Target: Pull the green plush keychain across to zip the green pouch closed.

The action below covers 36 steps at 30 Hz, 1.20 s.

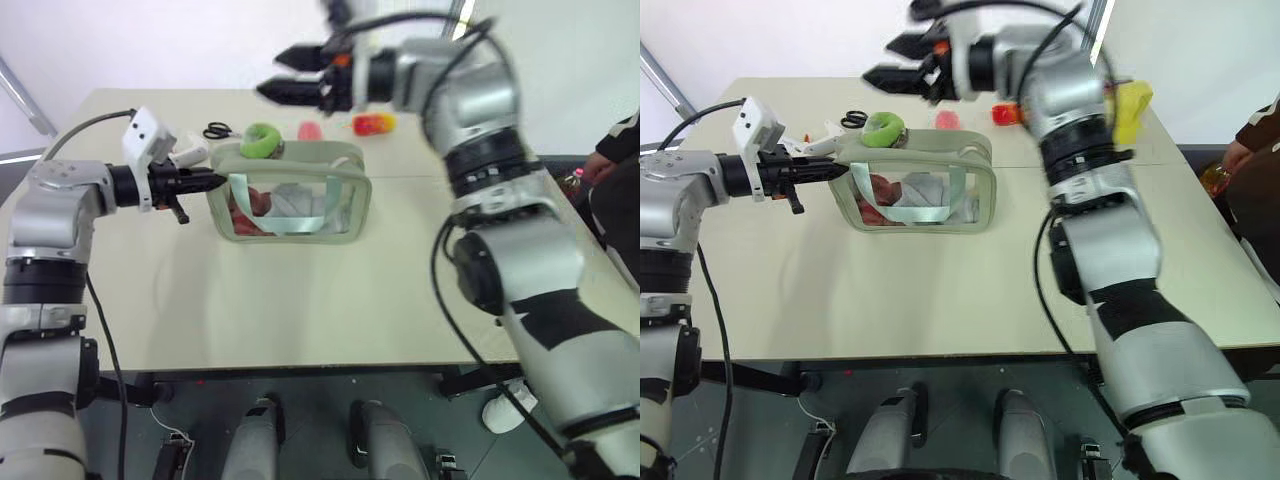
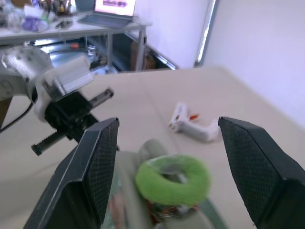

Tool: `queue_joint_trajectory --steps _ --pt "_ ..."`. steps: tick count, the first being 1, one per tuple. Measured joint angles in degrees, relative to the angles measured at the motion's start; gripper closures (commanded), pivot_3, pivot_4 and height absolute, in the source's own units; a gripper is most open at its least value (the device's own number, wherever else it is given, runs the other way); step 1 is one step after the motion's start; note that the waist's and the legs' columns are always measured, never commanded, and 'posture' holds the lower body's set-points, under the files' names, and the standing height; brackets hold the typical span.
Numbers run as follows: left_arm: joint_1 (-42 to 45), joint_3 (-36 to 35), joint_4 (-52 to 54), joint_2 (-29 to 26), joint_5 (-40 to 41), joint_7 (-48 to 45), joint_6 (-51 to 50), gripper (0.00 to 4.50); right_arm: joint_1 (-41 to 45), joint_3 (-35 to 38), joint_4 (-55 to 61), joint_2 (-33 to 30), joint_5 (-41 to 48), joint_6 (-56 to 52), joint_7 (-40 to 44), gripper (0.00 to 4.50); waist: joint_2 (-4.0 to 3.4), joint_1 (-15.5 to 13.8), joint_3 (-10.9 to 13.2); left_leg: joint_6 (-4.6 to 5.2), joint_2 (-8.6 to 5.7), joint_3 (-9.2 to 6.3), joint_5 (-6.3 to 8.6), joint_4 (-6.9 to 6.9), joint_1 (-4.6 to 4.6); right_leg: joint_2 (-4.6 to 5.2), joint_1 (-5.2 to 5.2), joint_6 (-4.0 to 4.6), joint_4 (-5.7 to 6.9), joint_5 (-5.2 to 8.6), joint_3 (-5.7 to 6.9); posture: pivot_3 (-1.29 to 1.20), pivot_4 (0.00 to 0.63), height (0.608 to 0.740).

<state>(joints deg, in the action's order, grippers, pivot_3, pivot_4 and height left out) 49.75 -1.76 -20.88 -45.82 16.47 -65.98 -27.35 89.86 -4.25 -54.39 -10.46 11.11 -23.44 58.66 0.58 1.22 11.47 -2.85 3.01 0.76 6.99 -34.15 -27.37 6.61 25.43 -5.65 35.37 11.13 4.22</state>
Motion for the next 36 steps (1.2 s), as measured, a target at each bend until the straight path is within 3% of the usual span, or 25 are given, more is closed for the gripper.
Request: queue_joint_trajectory --steps 9,22,25,30,36 --pt "-1.3 0.1 2.1 0.0 0.4 0.1 0.0 4.50 3.1 0.2 -17.0 4.6 -6.1 9.5 -8.2 1.06 0.03 -0.3 0.0 0.00 -0.05 0.00 0.00 0.03 -0.06 0.03 -0.02 -0.07 -0.09 0.05 -0.03 0.00 0.150 0.740" --pt "-2.6 -0.5 4.2 -0.3 0.5 0.4 -0.9 4.50 2.3 -1.0 -18.5 5.3 -12.5 12.5 -6.0 1.06 0.04 -0.1 0.0 0.00 -0.04 0.00 0.00 0.01 0.00 0.03 -0.02 -0.07 0.01 0.04 -0.04 0.00 0.150 0.740" --pt "-2.6 -0.5 4.1 -0.3 0.5 0.5 -0.9 4.50 2.3 -0.9 -18.5 5.3 -12.7 12.6 -6.0 1.94 0.04 -0.1 0.0 0.00 -0.04 0.00 0.00 0.01 0.00 0.03 -0.02 -0.06 0.02 0.04 -0.04 0.00 0.150 0.740" --pt "-2.6 -0.5 3.8 -0.1 0.5 0.6 -0.6 4.50 2.3 -0.3 -18.5 4.7 -12.6 12.6 -6.0 4.46 0.04 -0.1 0.0 0.00 -0.04 0.00 -0.01 0.01 0.01 0.03 -0.02 -0.06 0.04 0.04 -0.04 0.00 0.150 0.740" --pt "-2.2 -0.5 2.6 0.4 0.4 0.7 0.6 4.50 2.3 0.1 -18.5 4.1 -12.8 12.6 -5.0 4.46 0.04 -0.1 0.0 0.00 -0.04 0.00 -0.01 0.00 0.01 0.03 -0.03 -0.06 0.06 0.04 -0.04 0.00 0.150 0.740"
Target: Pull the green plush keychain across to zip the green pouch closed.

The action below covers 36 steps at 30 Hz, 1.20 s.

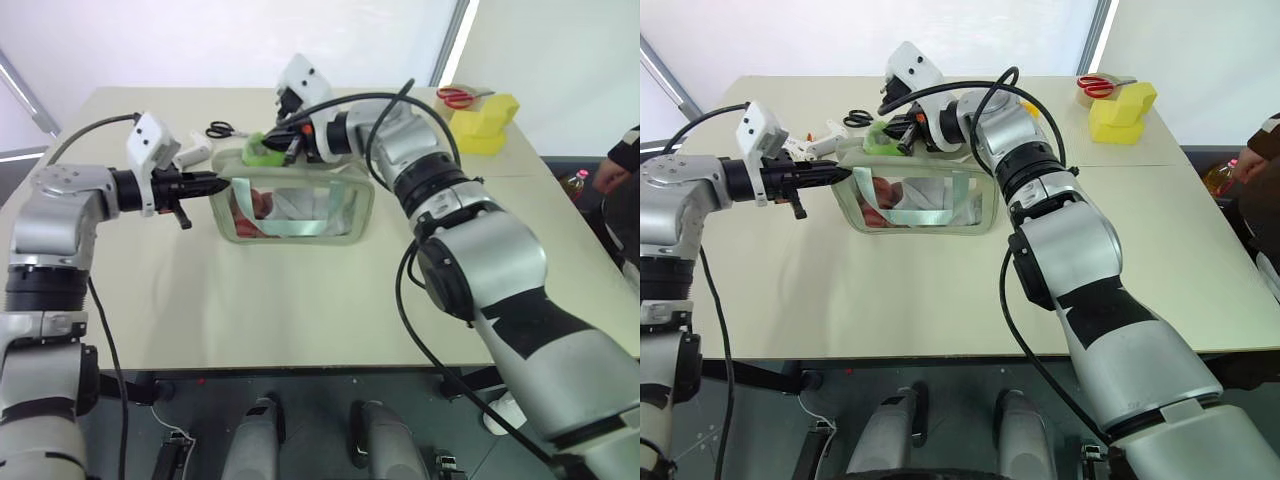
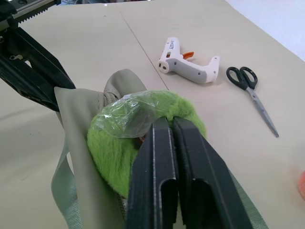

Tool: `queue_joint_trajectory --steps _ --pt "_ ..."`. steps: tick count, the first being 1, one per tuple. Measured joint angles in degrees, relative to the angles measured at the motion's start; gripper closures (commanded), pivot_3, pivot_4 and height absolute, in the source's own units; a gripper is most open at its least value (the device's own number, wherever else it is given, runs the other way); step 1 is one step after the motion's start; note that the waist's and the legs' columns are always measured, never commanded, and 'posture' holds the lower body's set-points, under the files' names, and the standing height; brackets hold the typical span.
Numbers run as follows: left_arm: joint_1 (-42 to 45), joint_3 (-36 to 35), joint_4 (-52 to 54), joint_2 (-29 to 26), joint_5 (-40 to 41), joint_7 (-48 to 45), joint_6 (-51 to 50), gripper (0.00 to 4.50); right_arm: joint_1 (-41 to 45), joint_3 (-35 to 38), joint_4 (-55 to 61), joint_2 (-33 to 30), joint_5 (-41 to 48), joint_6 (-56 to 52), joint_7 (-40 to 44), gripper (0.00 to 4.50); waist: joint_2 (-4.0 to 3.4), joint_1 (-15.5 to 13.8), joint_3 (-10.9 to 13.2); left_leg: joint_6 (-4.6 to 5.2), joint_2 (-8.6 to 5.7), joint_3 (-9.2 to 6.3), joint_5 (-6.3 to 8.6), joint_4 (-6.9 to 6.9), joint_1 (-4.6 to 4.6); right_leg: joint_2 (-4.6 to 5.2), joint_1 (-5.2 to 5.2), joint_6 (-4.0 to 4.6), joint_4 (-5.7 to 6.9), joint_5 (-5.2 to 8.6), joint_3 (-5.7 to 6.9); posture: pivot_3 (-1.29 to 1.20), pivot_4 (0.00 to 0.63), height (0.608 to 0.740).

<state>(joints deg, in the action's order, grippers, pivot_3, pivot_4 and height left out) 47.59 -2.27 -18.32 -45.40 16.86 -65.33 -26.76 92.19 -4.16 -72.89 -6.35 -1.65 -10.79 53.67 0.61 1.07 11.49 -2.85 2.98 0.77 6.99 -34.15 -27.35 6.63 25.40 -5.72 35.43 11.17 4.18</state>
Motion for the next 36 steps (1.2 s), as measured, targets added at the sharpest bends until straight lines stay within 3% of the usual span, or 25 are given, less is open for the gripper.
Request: queue_joint_trajectory --steps 10,24,27,33,36 --pt "0.6 0.0 -2.4 0.6 -0.2 0.0 2.2 4.50 0.6 1.9 7.6 -8.9 0.8 -2.7 2.7 4.46 0.00 -0.1 0.0 0.00 0.00 0.00 0.00 -0.03 0.01 0.00 -0.01 0.00 0.01 0.00 -0.01 0.00 0.150 0.740" --pt "1.7 0.5 -4.2 0.9 -0.6 -0.5 3.4 4.50 0.4 2.2 8.6 -8.0 1.3 -3.7 1.4 4.46 -0.01 0.1 0.0 -0.01 0.00 0.01 -0.01 -0.03 0.02 0.00 0.00 -0.01 0.06 0.00 -0.03 0.00 0.150 0.740" --pt "1.6 0.5 -4.1 0.7 -0.6 -0.5 3.4 4.50 0.3 1.8 8.8 -7.3 1.0 -1.1 1.4 3.62 -0.01 0.1 0.0 -0.01 0.00 0.01 -0.01 -0.03 0.03 0.00 0.01 -0.01 0.08 0.00 -0.03 0.00 0.150 0.740" --pt "1.5 0.5 -3.4 0.7 -0.6 -0.4 3.0 4.50 -3.8 -6.7 8.5 -6.3 -7.4 17.4 -2.7 0.58 -0.01 0.1 0.0 -0.01 0.00 0.01 -0.01 -0.03 0.02 0.00 0.01 -0.01 0.06 0.00 -0.03 0.00 0.150 0.740" --pt "1.0 0.5 -2.1 0.5 -0.6 -0.4 2.2 4.50 -7.0 -10.1 8.4 -6.0 -10.9 25.5 -4.2 0.58 -0.01 0.1 0.0 -0.01 -0.01 0.02 -0.01 -0.02 0.02 0.00 0.01 -0.02 0.04 0.00 -0.05 0.00 0.150 0.740"
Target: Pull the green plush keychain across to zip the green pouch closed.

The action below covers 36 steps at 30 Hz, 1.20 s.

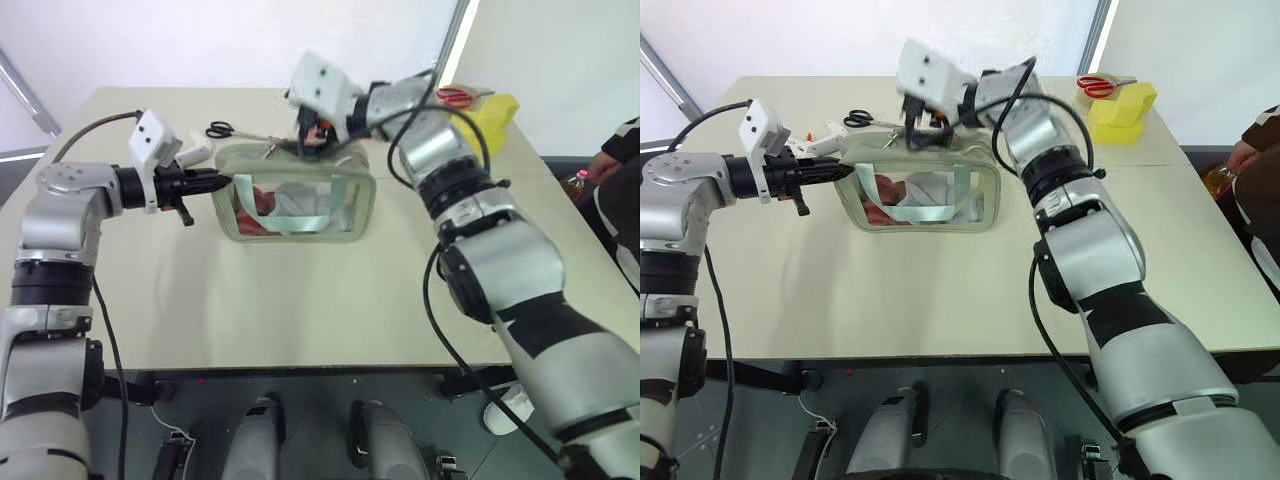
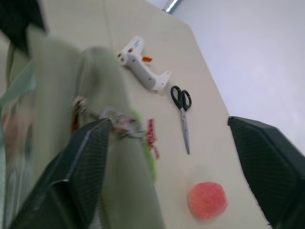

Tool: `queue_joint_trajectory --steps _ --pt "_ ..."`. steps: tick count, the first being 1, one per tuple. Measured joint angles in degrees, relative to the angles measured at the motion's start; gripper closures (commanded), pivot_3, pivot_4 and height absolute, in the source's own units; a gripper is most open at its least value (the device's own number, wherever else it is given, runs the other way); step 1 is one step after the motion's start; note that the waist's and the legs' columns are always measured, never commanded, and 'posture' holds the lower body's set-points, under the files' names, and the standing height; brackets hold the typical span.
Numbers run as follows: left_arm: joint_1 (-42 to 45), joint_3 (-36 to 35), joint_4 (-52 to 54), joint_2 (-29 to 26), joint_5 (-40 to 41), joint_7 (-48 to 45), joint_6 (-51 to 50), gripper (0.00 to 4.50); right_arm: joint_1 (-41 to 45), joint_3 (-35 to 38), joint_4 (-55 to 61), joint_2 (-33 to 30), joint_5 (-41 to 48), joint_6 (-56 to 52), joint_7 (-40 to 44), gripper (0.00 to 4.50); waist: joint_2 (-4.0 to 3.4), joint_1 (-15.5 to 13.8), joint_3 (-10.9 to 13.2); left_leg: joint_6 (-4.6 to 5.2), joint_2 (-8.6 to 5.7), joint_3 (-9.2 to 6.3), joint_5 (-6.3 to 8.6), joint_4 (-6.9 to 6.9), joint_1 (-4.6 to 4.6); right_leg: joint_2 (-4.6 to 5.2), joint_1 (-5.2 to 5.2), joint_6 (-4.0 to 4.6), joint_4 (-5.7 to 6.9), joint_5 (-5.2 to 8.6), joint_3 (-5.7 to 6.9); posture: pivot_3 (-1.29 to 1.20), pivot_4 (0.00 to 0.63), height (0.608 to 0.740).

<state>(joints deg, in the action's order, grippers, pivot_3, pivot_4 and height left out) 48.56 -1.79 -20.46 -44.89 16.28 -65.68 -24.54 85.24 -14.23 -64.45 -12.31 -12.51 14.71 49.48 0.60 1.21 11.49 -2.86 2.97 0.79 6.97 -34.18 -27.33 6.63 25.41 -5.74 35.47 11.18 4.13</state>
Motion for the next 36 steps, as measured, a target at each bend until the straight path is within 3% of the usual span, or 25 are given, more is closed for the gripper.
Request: queue_joint_trajectory --steps 15,21,27,32,35,36 --pt "-1.1 -0.1 2.7 -0.7 0.3 1.1 -2.5 4.50 -0.2 -2.2 -4.3 2.9 -4.4 10.0 -10.1 0.58 0.00 0.0 0.0 -0.04 0.01 0.00 -0.03 0.01 0.12 -0.02 -0.04 0.04 0.10 0.00 -0.05 0.00 0.150 0.740" --pt "-1.1 -0.1 2.8 -0.7 0.5 1.1 -2.5 4.50 -0.1 -6.1 -4.8 3.3 -9.6 14.7 -13.1 3.39 0.00 0.1 0.0 -0.04 0.01 0.01 -0.03 0.01 0.12 -0.02 -0.03 0.12 0.10 0.05 -0.06 0.00 0.150 0.740" --pt "-1.1 -0.1 2.8 -0.7 0.5 1.1 -2.5 4.50 1.5 -13.9 -6.1 1.2 -20.4 19.0 -25.4 3.39 0.00 0.0 0.0 -0.04 0.00 0.04 -0.03 0.01 0.10 -0.02 0.00 0.20 0.09 0.10 -0.10 0.00 0.150 0.740" --pt "-1.1 -0.1 2.8 -0.7 0.5 1.3 -2.4 4.50 2.4 -16.0 -7.5 0.8 -24.1 21.1 -31.9 3.39 0.00 0.0 0.0 -0.04 0.01 0.07 -0.03 0.02 0.11 -0.02 0.01 0.19 0.10 0.09 -0.14 0.00 0.150 0.740" --pt "-1.1 -0.1 2.8 -0.7 0.5 1.4 -2.4 4.50 3.2 -16.0 -8.1 0.7 -24.5 21.8 -32.8 2.54 0.00 0.0 0.0 -0.04 0.00 0.10 -0.03 0.02 0.11 -0.02 0.01 0.19 0.09 0.09 -0.17 0.00 0.150 0.740" --pt "-1.1 -0.1 2.8 -0.7 0.5 1.4 -2.4 4.50 3.4 -16.1 -8.2 0.7 -24.8 22.2 -33.4 2.02 0.00 0.0 0.0 -0.04 0.00 0.11 -0.03 0.02 0.11 -0.02 0.01 0.19 0.09 0.09 -0.18 0.00 0.150 0.740"
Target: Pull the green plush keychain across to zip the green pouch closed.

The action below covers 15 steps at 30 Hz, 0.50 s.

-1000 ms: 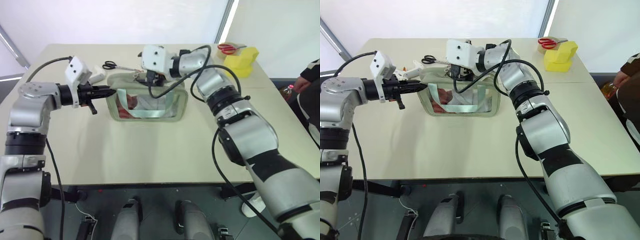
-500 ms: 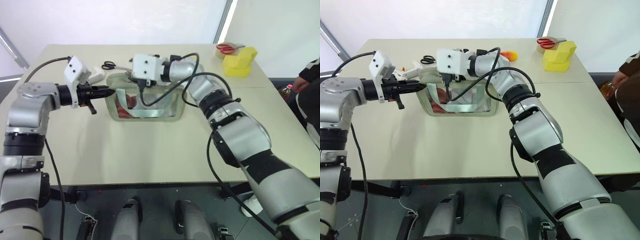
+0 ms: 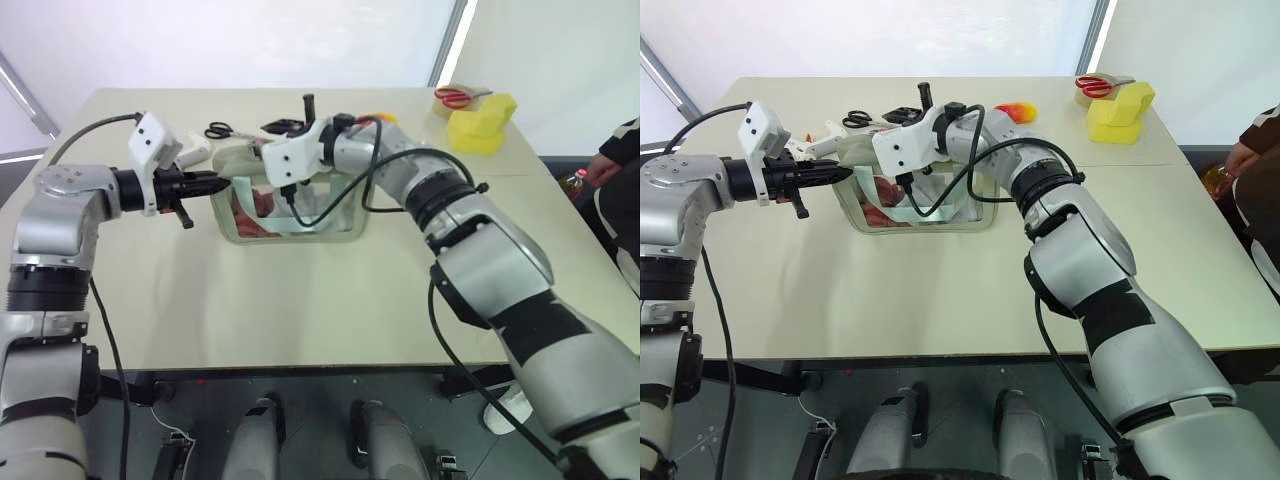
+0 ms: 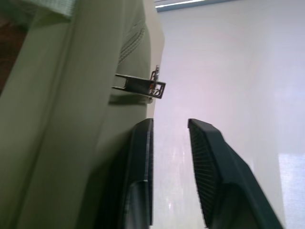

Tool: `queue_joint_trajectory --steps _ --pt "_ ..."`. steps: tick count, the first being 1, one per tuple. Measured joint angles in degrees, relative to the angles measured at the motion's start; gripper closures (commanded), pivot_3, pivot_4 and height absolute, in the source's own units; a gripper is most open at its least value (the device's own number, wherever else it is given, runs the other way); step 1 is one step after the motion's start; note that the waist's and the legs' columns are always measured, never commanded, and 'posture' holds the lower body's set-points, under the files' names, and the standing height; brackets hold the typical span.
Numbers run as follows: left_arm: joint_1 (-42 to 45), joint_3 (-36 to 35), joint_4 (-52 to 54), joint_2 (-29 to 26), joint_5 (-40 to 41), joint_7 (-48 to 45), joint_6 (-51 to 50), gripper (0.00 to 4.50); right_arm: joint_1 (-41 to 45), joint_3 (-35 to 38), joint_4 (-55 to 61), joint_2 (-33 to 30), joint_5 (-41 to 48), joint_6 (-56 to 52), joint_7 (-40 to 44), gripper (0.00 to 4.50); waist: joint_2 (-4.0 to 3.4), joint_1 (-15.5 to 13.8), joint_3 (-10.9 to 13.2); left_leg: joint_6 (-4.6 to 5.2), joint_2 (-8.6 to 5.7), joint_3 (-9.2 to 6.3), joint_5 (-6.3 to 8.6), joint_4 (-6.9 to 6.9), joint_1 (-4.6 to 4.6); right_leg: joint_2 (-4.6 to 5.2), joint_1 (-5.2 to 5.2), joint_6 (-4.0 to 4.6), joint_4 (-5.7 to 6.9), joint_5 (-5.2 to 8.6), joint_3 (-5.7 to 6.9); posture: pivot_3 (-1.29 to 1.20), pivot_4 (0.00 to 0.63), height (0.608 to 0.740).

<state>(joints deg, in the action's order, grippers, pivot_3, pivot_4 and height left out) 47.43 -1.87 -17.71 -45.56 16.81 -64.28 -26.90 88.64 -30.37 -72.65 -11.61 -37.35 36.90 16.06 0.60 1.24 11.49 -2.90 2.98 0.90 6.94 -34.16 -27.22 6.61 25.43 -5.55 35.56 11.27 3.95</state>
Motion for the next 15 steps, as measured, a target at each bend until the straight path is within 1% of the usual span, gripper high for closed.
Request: queue_joint_trajectory --steps 2,4,9,15 --pt "0.0 0.0 0.0 0.0 0.0 0.0 0.0 4.50 0.6 -0.8 -0.1 -0.2 -1.0 1.1 -1.8 0.99 0.00 0.0 0.0 0.00 0.00 0.01 0.00 0.00 0.00 0.00 0.01 0.01 0.00 0.00 -0.01 0.00 0.150 0.740" --pt "0.0 0.0 0.0 0.0 0.0 0.0 0.0 4.50 1.1 -1.6 -0.1 -0.3 -2.3 2.2 -3.3 0.05 0.00 0.0 0.0 0.00 0.00 0.01 0.00 0.00 0.01 0.00 0.01 0.01 0.01 0.01 -0.02 0.00 0.150 0.740" --pt "0.0 0.0 0.0 0.0 0.0 -0.1 0.0 4.50 1.8 -3.1 -0.8 0.1 -4.2 4.2 -4.8 0.05 0.00 0.1 0.0 0.00 0.00 0.06 0.00 0.00 0.06 0.00 0.00 0.01 0.02 0.01 -0.07 0.00 0.150 0.740" --pt "-0.2 0.0 0.0 0.0 0.0 0.0 0.0 4.50 2.5 -6.7 -1.6 0.9 -8.7 4.1 -10.9 0.05 0.00 0.3 0.0 0.00 0.00 0.12 0.00 0.01 0.12 0.00 0.00 0.03 0.06 0.02 -0.15 0.00 0.150 0.740"
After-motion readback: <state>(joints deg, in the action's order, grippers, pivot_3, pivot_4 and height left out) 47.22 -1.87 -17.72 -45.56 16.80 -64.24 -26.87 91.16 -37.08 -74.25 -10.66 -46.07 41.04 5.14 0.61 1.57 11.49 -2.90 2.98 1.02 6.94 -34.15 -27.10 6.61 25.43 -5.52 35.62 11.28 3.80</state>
